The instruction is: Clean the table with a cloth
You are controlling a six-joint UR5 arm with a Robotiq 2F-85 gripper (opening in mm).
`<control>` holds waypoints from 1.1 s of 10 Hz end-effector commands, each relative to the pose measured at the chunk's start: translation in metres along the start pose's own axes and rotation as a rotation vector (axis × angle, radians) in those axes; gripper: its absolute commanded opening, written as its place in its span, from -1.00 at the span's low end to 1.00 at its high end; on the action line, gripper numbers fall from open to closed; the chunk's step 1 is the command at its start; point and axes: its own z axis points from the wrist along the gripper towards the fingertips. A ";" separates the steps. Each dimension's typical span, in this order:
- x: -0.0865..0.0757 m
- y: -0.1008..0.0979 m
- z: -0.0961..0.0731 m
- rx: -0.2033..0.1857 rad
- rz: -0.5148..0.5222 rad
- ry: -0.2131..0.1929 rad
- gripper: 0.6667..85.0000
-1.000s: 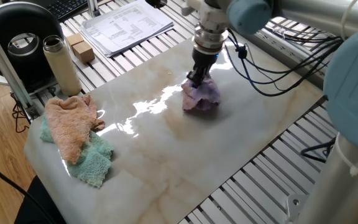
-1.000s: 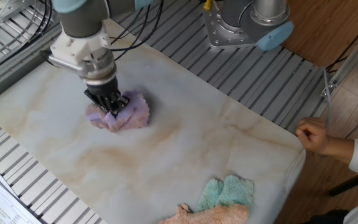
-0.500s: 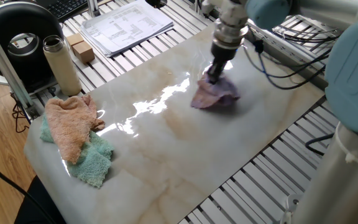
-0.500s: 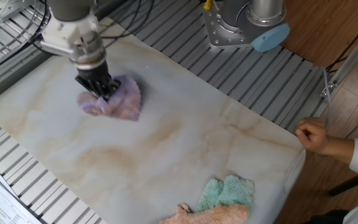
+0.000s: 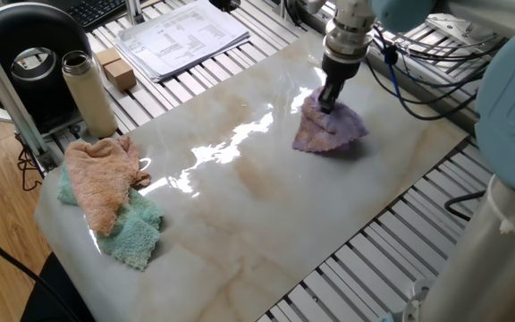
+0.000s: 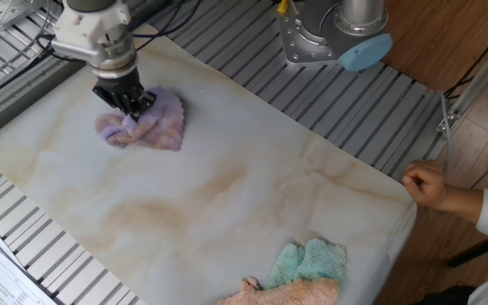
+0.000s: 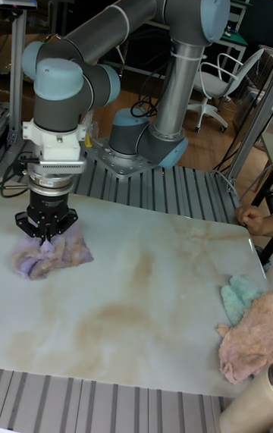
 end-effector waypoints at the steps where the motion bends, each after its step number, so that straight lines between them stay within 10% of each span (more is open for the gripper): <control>1: 0.003 -0.001 -0.006 -0.004 0.094 0.002 -0.98; 6: 0.020 -0.009 -0.042 0.098 -0.012 0.106 -0.98; 8: 0.030 -0.003 -0.071 0.056 -0.022 0.109 -0.98; 11: 0.012 0.010 -0.070 0.002 -0.004 0.035 -0.98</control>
